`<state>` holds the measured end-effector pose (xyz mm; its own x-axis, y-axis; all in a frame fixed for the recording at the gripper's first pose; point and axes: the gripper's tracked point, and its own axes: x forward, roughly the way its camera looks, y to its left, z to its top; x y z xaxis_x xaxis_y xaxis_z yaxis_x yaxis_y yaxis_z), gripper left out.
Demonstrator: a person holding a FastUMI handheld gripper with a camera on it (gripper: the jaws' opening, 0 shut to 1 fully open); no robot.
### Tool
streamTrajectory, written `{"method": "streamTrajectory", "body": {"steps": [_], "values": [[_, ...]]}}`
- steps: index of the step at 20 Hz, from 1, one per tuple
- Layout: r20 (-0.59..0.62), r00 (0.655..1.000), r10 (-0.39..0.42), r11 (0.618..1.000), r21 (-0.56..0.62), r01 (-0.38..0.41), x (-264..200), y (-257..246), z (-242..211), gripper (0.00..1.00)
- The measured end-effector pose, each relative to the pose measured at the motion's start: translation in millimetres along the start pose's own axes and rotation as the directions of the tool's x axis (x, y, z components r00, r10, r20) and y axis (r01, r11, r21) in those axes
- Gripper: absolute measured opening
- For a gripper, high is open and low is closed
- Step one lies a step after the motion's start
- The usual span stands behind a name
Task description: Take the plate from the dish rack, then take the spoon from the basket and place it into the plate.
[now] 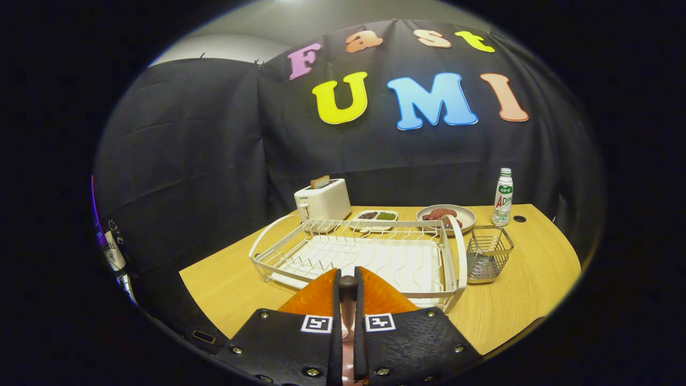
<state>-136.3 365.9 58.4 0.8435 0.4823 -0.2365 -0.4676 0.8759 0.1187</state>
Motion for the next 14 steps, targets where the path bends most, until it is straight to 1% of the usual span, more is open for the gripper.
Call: {"method": "streamTrajectory", "body": {"steps": [3,7,10,14], "values": [[-0.004,1.0,-0.007,1.0,-0.001,0.007,-1,-5,-1,0.08],[-0.038,0.998,-0.047,0.999,0.004,0.047,-10,-25,-13,0.17],[-0.052,0.996,-0.068,0.997,0.033,0.07,-20,-38,-17,0.18],[-0.042,0.993,-0.106,0.994,-0.013,0.106,-28,-46,-14,0.23]]}}
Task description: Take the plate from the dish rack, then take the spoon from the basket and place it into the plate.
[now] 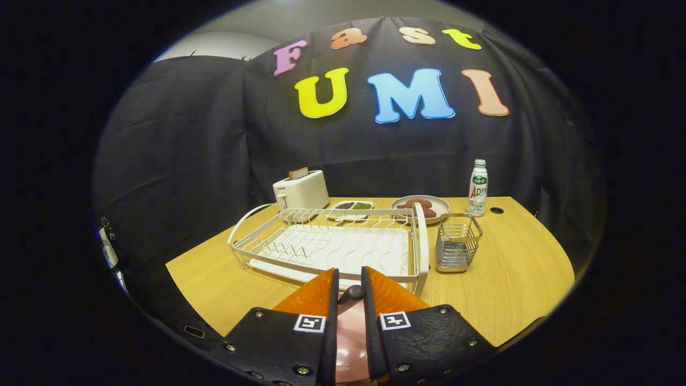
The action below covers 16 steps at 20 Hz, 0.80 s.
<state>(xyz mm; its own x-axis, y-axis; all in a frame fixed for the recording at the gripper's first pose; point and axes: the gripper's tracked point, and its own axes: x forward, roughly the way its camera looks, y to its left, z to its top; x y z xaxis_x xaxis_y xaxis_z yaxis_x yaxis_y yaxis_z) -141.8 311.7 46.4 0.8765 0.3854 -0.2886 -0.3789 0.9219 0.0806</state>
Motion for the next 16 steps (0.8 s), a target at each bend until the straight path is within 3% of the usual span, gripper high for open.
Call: {"method": "streamTrajectory", "body": {"steps": [2,7,11,16], "values": [[0.005,1.0,-0.008,1.0,-0.028,0.008,-4,-4,1,0.28],[0.028,0.999,-0.022,0.998,-0.059,0.024,-7,-9,13,0.28],[0.12,0.991,-0.061,0.994,-0.079,0.071,-12,-16,57,0.28],[0.268,0.955,-0.126,0.988,-0.051,0.144,-24,-26,130,0.31]]}}
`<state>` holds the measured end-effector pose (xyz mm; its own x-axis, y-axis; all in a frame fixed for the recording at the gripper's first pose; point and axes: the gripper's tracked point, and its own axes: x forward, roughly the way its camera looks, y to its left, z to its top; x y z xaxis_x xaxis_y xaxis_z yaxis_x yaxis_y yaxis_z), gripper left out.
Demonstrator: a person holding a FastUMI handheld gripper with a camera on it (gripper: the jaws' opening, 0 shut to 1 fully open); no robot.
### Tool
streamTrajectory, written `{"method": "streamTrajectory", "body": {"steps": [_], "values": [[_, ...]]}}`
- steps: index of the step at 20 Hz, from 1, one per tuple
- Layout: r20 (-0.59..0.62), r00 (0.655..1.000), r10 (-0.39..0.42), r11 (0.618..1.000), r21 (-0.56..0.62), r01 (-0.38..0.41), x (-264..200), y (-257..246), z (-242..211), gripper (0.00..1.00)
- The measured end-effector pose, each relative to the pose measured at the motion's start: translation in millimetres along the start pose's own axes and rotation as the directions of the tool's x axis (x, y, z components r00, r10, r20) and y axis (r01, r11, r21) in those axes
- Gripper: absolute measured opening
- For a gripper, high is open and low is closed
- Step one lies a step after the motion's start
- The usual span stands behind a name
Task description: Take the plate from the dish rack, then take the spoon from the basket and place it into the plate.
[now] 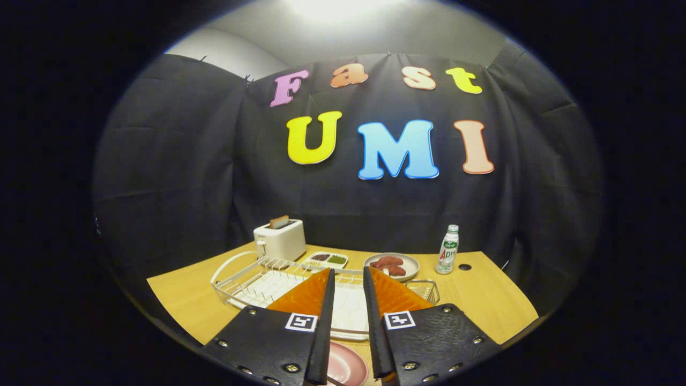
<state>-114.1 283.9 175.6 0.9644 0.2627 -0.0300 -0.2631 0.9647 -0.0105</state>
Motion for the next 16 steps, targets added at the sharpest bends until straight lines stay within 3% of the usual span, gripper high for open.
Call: {"method": "streamTrajectory", "body": {"steps": [4,6,9,10,12,16], "values": [[0.045,0.994,-0.097,0.995,0.02,0.096,1,-17,40,0.35],[0.066,0.991,-0.118,0.992,0.046,0.115,4,-20,53,0.54],[0.093,0.99,-0.109,0.994,0.031,0.106,3,-23,67,0.67],[0.096,0.989,-0.116,0.993,0.026,0.114,4,-27,66,0.79],[0.099,0.987,-0.131,0.991,0.03,0.128,4,-33,69,0.84],[0.102,0.984,-0.147,0.989,0.023,0.145,3,-41,74,0.85]]}}
